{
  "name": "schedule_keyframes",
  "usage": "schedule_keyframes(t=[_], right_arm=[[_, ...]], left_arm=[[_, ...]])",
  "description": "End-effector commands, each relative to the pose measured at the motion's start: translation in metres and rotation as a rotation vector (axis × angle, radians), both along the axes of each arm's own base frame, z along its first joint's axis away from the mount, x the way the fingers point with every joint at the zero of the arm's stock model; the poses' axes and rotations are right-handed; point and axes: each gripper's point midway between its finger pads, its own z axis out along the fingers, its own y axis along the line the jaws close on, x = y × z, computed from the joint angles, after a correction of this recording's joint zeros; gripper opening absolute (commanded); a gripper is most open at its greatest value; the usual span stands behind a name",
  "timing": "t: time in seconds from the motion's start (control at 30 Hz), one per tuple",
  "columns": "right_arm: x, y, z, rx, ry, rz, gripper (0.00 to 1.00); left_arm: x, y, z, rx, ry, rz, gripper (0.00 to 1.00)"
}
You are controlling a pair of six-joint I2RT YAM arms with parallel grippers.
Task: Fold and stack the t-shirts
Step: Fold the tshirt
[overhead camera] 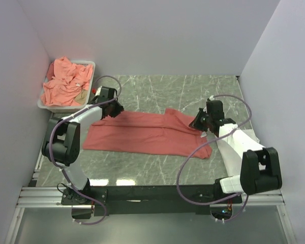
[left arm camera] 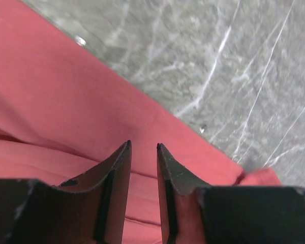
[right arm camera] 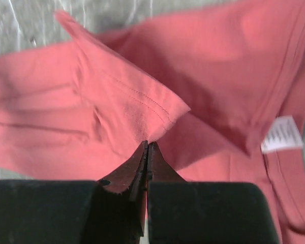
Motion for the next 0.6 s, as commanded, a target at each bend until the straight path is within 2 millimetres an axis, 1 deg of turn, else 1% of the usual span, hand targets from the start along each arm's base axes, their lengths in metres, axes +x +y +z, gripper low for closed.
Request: schedule_keyframes(t=[0.0, 0.07, 0.1, 0.3, 0.5, 0.57], right_arm=[[-0.018, 0.002, 0.002, 0.008, -0.033, 0.014, 0.00], [-0.027, 0.000, -0.002, 0.008, -0.028, 0.010, 0.00], [-0.035, -0.001, -0.005, 0.007, -0.028, 0.011, 0.00], [-0.059, -0.006, -0.014, -0.001, -0.018, 0.010, 0.00], [-0.075, -0.010, -0.025, -0.015, -0.003, 0.004, 0.00], [-0.077, -0.010, -0.026, -0.010, -0.003, 0.001, 0.00]], left_arm=[[0.004, 0.008, 0.024, -0.028, -0.053, 0.038, 0.32], [0.004, 0.012, 0.023, -0.033, -0.052, 0.047, 0.32], [0.004, 0.015, 0.023, -0.034, -0.048, 0.055, 0.32], [0.004, 0.023, 0.020, -0.034, -0.034, 0.069, 0.32], [0.000, 0.037, 0.012, -0.029, -0.008, 0.109, 0.32], [-0.001, 0.041, 0.010, -0.028, -0.001, 0.119, 0.32]])
